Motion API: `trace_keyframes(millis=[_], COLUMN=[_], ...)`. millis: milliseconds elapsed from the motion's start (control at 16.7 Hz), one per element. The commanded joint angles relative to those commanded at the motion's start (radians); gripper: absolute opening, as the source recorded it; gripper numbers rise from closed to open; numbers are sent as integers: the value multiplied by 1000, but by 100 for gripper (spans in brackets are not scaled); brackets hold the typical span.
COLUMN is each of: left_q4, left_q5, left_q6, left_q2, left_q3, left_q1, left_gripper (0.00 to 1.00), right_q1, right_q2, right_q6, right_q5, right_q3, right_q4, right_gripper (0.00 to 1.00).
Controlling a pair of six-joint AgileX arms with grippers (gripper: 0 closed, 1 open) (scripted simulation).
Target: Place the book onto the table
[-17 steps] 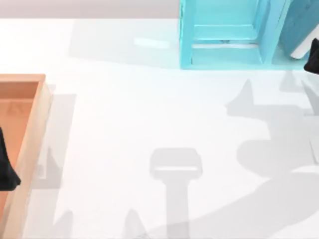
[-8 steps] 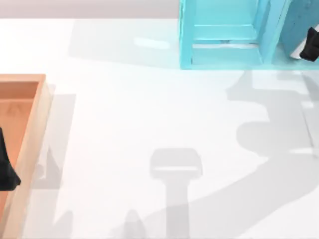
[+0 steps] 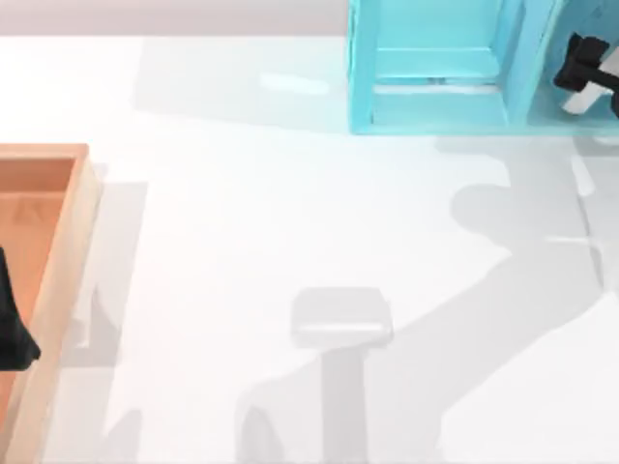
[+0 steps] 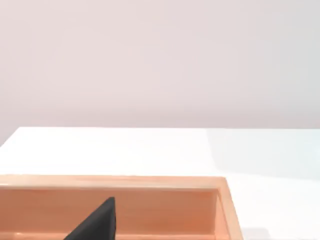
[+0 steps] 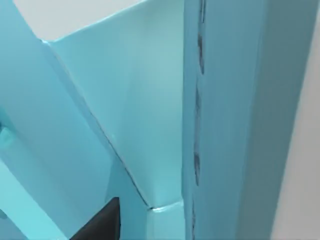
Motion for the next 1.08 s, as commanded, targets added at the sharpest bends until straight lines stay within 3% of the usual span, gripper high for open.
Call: trace_keyframes(millis=[180,960,1080], left_q4=[0,0,0], left_q5=[0,0,0], left_q6=[0,0,0], left_q2=[0,0,0], left_q3=[0,0,0], left_q1=[0,0,0], left_gripper=[100,100,100], right_q1=[0,0,0], right_q2=[0,0,0], right_q6=[0,0,0], right_q5=[0,0,0], right_q3=[0,0,0], right_q4=[0,0,0], right_gripper=[100,2,0])
